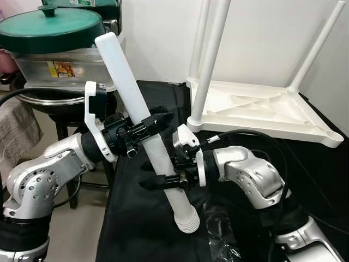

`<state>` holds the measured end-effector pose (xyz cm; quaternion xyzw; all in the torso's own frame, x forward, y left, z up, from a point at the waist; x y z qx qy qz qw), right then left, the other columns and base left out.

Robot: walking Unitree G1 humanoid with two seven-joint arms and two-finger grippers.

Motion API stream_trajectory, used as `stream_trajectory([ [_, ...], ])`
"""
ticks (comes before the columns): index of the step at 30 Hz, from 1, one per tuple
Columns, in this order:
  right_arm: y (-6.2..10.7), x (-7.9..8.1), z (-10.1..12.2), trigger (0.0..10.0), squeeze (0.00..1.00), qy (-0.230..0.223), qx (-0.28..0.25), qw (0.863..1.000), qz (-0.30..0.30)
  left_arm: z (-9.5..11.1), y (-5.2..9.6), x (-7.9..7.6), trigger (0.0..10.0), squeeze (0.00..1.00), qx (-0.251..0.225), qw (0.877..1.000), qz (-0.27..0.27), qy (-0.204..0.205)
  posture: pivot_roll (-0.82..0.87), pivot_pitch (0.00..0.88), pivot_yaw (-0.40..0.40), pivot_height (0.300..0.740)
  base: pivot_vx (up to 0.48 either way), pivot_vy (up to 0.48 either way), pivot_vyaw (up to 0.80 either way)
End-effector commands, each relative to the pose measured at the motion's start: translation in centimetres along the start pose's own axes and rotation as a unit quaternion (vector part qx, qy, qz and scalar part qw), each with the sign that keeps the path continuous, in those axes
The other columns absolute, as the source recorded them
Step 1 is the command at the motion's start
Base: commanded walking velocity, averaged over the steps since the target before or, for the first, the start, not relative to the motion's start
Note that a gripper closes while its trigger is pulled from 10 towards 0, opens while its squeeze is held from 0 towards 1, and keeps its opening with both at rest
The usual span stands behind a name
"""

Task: Building children table

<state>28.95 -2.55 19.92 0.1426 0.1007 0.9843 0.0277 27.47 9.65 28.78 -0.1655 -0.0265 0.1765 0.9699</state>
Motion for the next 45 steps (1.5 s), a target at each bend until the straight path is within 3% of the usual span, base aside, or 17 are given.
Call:
stream_trajectory([
  [1, 0.4, -0.9, -0.5, 0.0, 0.0, -0.019, -0.001, 0.999, -0.036, -0.7, -1.1, -1.8, 10.0, 0.0, 0.008, 0.998, -0.056, 0.02, 0.05, 0.0, -0.07, 0.74, 0.0, 0.0, 0.0],
  [11, 0.6, -1.1, 0.0, 0.0, 0.0, -0.028, -0.003, 0.999, -0.041, -0.4, -1.2, -1.7, 10.0, 0.02, 0.001, 0.999, -0.051, -0.015, 0.05, 0.0, -0.071, 0.74, 0.0, 0.0, 0.0],
  [12, 0.7, -1.1, 0.2, 0.0, 0.0, -0.027, -0.007, 0.999, -0.043, 0.0, -1.1, -1.0, 10.0, 1.0, -0.014, 0.999, -0.03, -0.02, 0.05, 0.0, -0.071, 0.74, 0.0, 0.0, 0.0],
  [23, 2.2, -2.4, 1.3, 0.0, 0.0, -0.034, -0.047, 0.994, -0.097, 2.2, -0.1, 0.7, 10.0, 1.0, -0.05, 0.997, 0.02, -0.048, 0.04, 0.0, -0.068, 0.74, 0.0, 0.0, 0.0],
  [28, 2.9, -3.2, 1.7, 0.0, 0.0, -0.041, -0.062, 0.99, -0.121, 2.6, 0.3, 1.6, 10.0, 1.0, -0.052, 0.995, 0.056, -0.063, 0.04, 0.0, -0.072, 0.74, 0.0, 0.0, 0.0],
  [29, 3.7, -3.7, 2.1, 0.0, 0.0, -0.047, -0.081, 0.986, -0.136, 2.7, 1.0, 2.7, 10.0, 1.0, -0.052, 0.991, 0.1, -0.074, 0.05, 0.0, -0.073, 0.74, 0.0, 0.0, 0.0],
  [30, 3.7, -3.7, 2.1, 0.0, 0.0, -0.047, -0.081, 0.986, -0.136, 2.7, 1.0, 2.7, 10.0, 1.0, -0.052, 0.991, 0.1, -0.074, 0.05, 0.0, -0.073, 0.74, 0.0, 0.0, 0.0],
  [31, 4.6, -3.9, 2.8, 0.0, 0.0, -0.053, -0.108, 0.982, -0.149, 2.4, 2.0, 4.0, 10.0, 0.75, -0.05, 0.983, 0.155, -0.083, 0.05, 0.0, -0.073, 0.74, 0.0, 0.0, 0.0],
  [32, 5.3, -3.9, 3.3, 0.0, 0.0, -0.055, -0.13, 0.977, -0.158, 2.1, 2.9, 4.9, 10.0, 0.0, -0.042, 0.974, 0.199, -0.096, 0.04, 0.0, -0.069, 0.74, 0.0, 0.0, 0.0],
  [33, 5.9, -3.9, 3.7, 0.0, 0.0, -0.055, -0.145, 0.974, -0.167, 1.7, 3.6, 5.5, 10.0, 0.0, -0.034, 0.966, 0.23, -0.109, 0.04, 0.0, -0.069, 0.74, 0.0, 0.0, 0.0],
  [37, 6.4, -3.9, 4.2, 0.0, 0.0, -0.046, -0.165, 0.967, -0.186, 1.3, 4.3, 5.9, 10.0, 0.0, -0.026, 0.956, 0.265, -0.121, 0.04, 0.0, -0.068, 0.74, 0.0, 0.0, 0.0],
  [38, 6.9, -4.2, 4.7, 0.0, 0.0, -0.025, -0.182, 0.958, -0.222, 0.9, 4.8, 6.3, 10.0, 0.0, -0.012, 0.945, 0.298, -0.137, 0.04, 0.0, -0.063, 0.74, 0.0, 0.0, 0.0],
  [39, 7.7, -4.9, 5.3, 0.0, 0.0, -0.015, -0.209, 0.935, -0.287, 0.4, 5.5, 6.4, 10.0, 0.0, 0.003, 0.932, 0.33, -0.15, 0.03, 0.0, -0.06, 0.74, 0.0, 0.0, 0.0],
  [40, 7.7, -4.9, 5.3, 0.0, 0.0, -0.015, -0.209, 0.935, -0.287, 0.4, 5.5, 6.4, 10.0, 0.0, 0.003, 0.932, 0.33, -0.15, 0.03, 0.0, -0.06, 0.74, 0.0, 0.0, 0.0],
  [42, 9.2, -6.2, 5.8, 0.0, 0.0, -0.019, -0.25, 0.886, -0.39, -0.6, 6.5, 6.0, 10.0, 0.0, 0.02, 0.916, 0.369, -0.156, 0.04, 0.0, -0.056, 0.74, 0.0, 0.0, 0.0],
  [43, 9.2, -6.2, 5.8, 0.0, 0.0, -0.019, -0.25, 0.886, -0.39, -0.6, 6.5, 6.0, 10.0, 0.0, 0.02, 0.916, 0.369, -0.156, 0.04, 0.0, -0.056, 0.74, 0.0, 0.0, 0.0],
  [45, 10.1, -6.4, 5.8, 0.0, 0.0, 0.0, -0.274, 0.849, -0.452, -1.6, 6.8, 4.9, 10.0, 0.0, 0.03, 0.912, 0.378, -0.156, 0.04, 0.0, -0.064, 0.74, 0.0, -0.24, 0.0],
])
Point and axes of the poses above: a point about 5 cm out from each wrist's last joint towards the gripper, its own y axis pointing back from the gripper into the wrist, its own z axis along the axis of the wrist's last joint, x = y × z, the point moved 4 cm from there along -y, pointing out of the wrist towards the gripper, and after that the axes turned 12 degrees about -y, right-handed, at the moved point
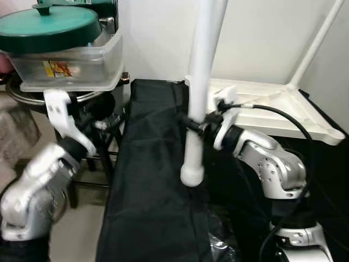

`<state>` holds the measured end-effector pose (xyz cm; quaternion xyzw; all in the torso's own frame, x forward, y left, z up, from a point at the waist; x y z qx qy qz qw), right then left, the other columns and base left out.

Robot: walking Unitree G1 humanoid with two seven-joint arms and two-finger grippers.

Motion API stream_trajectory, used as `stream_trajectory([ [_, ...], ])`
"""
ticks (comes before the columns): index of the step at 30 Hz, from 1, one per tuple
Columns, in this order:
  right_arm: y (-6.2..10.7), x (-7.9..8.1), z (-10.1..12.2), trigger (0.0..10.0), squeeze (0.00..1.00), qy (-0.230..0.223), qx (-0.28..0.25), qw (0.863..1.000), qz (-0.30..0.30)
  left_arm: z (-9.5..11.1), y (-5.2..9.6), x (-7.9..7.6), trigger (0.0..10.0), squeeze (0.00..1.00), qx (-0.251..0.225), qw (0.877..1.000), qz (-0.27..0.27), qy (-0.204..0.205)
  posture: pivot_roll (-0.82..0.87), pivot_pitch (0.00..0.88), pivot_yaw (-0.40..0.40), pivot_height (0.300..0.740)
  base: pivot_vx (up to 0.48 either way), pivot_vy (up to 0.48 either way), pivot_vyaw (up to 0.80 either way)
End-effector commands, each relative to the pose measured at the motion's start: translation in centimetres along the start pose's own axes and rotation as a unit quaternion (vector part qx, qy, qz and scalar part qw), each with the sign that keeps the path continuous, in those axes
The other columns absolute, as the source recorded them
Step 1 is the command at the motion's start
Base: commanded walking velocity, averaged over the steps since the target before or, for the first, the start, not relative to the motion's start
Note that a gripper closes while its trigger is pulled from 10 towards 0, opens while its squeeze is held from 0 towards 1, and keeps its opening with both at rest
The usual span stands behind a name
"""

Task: Building children table

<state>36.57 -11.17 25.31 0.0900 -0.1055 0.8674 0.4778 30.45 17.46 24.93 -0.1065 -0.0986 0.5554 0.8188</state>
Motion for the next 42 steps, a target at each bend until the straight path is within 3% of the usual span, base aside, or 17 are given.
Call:
stream_trajectory([
  [1, 0.5, -0.5, 0.6, 0.0, 0.0, 0.016, -0.038, 0.998, -0.043, -0.2, 0.5, -1.1, 10.0, 0.0, 0.001, 1.0, -0.002, -0.009, 0.04, 0.0, -0.064, 0.74, 0.0, -0.48, 0.0],
  [5, 0.7, -1.2, 1.1, 0.0, 0.0, 0.034, -0.072, 0.993, -0.09, -1.0, 0.8, -1.2, 10.0, 0.0, 0.012, 1.0, 0.01, -0.019, 0.06, 0.0, -0.07, 0.74, 0.0, -0.474, 0.0],
  [10, 0.5, -0.5, 2.0, 0.0, 0.0, 0.052, -0.099, 0.99, -0.092, -1.0, 0.4, -1.0, 10.0, 0.0, 0.009, 0.999, 0.023, -0.024, 0.06, 0.0, -0.069, 0.74, 0.0, -0.469, 0.0],
  [14, 0.3, 0.0, 2.4, 0.0, 0.0, 0.053, -0.114, 0.987, -0.098, -1.6, -0.1, -2.1, 10.0, 0.0, 0.014, 0.999, 0.015, -0.045, 0.06, 0.0, -0.069, 0.74, 0.0, -0.469, 0.0],
  [17, 0.3, 0.2, 2.4, 0.0, 0.0, 0.042, -0.124, 0.986, -0.105, -1.7, -0.6, -3.8, 10.0, 0.0, 0.004, 1.0, 0.003, -0.016, 0.05, 0.0, -0.063, 0.74, 0.0, -0.469, 0.0],
  [20, 0.3, 0.3, 2.5, 0.0, 0.0, 0.041, -0.132, 0.984, -0.111, -1.9, -0.7, -4.3, 10.0, 0.0, 0.006, 1.0, 0.0, -0.015, 0.05, 0.0, -0.062, 0.74, 0.0, -0.469, 0.0],
  [42, -0.2, 0.9, 2.5, 0.0, 0.0, 0.028, -0.148, 0.982, -0.11, -2.5, -1.0, -4.6, 10.0, 0.0, 0.01, 1.0, 0.01, -0.026, 0.06, 0.0, -0.077, 0.74, 0.0, -0.469, 0.0],
])
Point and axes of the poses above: a point about 5 cm out from each wrist's last joint towards the gripper, its own y axis pointing back from the gripper into the wrist, its own z axis along the axis of the wrist's last joint, x = y × z, the point moved 4 cm from there along -y, pointing out of the wrist towards the gripper, and after that the axes turned 12 degrees about -y, right-handed, at the moved point
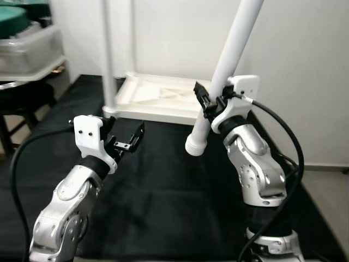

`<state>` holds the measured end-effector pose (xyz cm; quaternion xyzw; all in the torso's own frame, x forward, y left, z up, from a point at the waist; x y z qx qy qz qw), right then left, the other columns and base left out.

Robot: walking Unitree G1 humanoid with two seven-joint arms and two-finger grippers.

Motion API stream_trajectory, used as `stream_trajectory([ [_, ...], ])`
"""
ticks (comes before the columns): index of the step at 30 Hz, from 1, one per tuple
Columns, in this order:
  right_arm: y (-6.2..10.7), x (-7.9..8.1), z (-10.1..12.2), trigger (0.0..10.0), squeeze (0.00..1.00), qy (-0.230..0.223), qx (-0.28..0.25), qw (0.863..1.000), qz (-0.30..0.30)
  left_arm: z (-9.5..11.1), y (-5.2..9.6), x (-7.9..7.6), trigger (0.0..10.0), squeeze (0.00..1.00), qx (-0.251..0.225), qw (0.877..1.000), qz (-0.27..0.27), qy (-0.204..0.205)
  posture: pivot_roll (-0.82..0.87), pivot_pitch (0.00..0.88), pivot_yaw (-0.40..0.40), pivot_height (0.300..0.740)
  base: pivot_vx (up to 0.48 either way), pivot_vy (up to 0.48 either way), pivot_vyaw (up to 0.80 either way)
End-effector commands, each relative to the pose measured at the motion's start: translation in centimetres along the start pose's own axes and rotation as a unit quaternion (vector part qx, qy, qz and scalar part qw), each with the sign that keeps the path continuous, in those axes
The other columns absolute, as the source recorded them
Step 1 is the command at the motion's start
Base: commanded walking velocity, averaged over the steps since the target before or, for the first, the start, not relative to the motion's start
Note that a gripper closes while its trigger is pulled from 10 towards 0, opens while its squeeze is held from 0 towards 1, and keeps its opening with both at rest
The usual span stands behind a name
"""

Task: Building children table

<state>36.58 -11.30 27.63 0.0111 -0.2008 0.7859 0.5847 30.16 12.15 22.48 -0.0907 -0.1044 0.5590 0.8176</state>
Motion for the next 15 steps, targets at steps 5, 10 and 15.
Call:
stream_trajectory([
  [5, 0.0, 1.0, -0.1, 0.0, 0.0, -0.001, -0.003, 1.0, 0.016, 0.1, -0.1, 0.6, 10.0, 0.0, 0.0, 1.0, 0.01, -0.013, 0.06, 0.0, -0.079, 0.74, 0.0, -0.469, 0.64],
  [10, 0.0, 1.3, -0.1, 0.0, 0.0, 0.006, -0.005, 1.0, 0.023, 0.0, -0.1, 0.6, 10.0, 0.0, 0.0, 1.0, 0.012, -0.013, 0.06, 0.0, -0.081, 0.74, 0.0, -0.469, 0.8],
  [15, 0.0, 1.6, -0.1, 0.0, 0.0, 0.01, -0.007, 0.999, 0.029, 0.0, -0.1, 0.6, 10.0, 0.0, -0.001, 1.0, 0.013, -0.013, 0.06, 0.0, -0.083, 0.74, 0.0, -0.469, 0.8],
])
Point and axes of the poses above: a point about 5 cm out from each wrist's last joint towards the gripper, its own y axis pointing back from the gripper into the wrist, its own z axis along the axis of the wrist's last joint, x = y × z, the point moved 4 cm from there along -y, pointing out of the wrist towards the gripper, and after that the axes turned 12 degrees about -y, right-handed, at the moved point
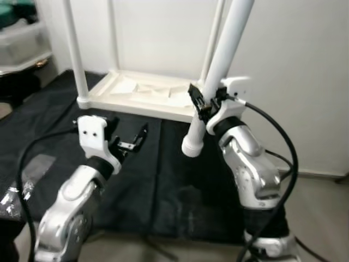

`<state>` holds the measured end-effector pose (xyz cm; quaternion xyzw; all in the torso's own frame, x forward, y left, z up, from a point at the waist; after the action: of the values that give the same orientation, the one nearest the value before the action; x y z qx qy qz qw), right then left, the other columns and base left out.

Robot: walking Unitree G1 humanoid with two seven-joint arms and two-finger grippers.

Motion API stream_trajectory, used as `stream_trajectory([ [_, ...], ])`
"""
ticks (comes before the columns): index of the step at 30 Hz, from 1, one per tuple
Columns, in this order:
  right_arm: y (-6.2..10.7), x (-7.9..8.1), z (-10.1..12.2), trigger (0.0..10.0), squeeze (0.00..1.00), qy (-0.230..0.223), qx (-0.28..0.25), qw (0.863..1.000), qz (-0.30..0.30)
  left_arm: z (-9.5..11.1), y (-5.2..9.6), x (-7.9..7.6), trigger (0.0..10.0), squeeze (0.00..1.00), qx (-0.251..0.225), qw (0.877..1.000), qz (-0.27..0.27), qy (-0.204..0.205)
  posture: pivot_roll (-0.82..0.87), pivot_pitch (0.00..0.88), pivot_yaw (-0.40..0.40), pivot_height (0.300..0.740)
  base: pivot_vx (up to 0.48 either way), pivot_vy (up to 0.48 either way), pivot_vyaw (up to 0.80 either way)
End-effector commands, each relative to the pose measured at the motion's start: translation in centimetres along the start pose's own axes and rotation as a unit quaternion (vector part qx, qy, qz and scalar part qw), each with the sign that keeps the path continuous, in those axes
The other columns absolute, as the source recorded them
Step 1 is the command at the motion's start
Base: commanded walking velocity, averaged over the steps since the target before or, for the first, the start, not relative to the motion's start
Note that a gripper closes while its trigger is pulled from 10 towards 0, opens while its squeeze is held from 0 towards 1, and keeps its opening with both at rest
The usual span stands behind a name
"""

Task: Building children table

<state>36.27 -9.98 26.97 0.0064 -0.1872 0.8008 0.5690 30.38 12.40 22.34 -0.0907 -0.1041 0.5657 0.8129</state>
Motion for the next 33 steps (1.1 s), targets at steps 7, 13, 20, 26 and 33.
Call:
stream_trajectory([
  [7, -0.04, 0.7, 0.96, 0.0, 0.0, 0.003, -0.023, 1.0, 0.011, 0.2, -0.07, 0.15, 10.0, 0.0, -0.003, 1.0, 0.002, -0.011, 0.06, 0.0, -0.08, 0.74, 0.0, -0.469, 0.8],
  [13, 0.04, 0.83, 0.88, 0.0, 0.0, 0.005, -0.023, 1.0, 0.013, 0.18, -0.1, 0.16, 10.0, 0.0, -0.002, 1.0, 0.002, -0.011, 0.06, 0.0, -0.08, 0.74, 0.0, -0.469, 0.8],
  [20, 0.0, 1.01, 1.04, 0.0, 0.0, 0.008, -0.029, 0.999, 0.016, 0.25, -0.19, 0.07, 10.0, 0.0, -0.004, 1.0, -0.001, -0.012, 0.06, 0.0, -0.081, 0.74, 0.0, -0.469, 0.8],
  [26, -0.03, 1.23, 1.11, 0.0, 0.0, 0.009, -0.032, 0.999, 0.021, 0.51, -0.26, 0.21, 10.0, 0.0, -0.008, 1.0, 0.002, -0.013, 0.06, 0.0, -0.082, 0.74, 0.0, -0.469, 0.8],
  [33, 0.06, 1.32, 1.51, 0.0, 0.0, 0.004, -0.041, 0.999, 0.025, 0.6, -0.36, 0.23, 10.0, 0.0, -0.01, 1.0, 0.004, -0.018, 0.06, 0.0, -0.078, 0.74, 0.0, -0.469, 0.8],
])
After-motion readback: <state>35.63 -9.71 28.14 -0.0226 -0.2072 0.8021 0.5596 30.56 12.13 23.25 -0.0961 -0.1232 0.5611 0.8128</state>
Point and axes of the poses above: a point about 5 cm out from each wrist's last joint towards the gripper, its own y axis pointing back from the gripper into the wrist, its own z axis along the axis of the wrist's last joint, x = y × z, the point moved 4 cm from there along -y, pointing out of the wrist towards the gripper, and after that the axes turned 12 degrees about -y, right-handed, at the moved point
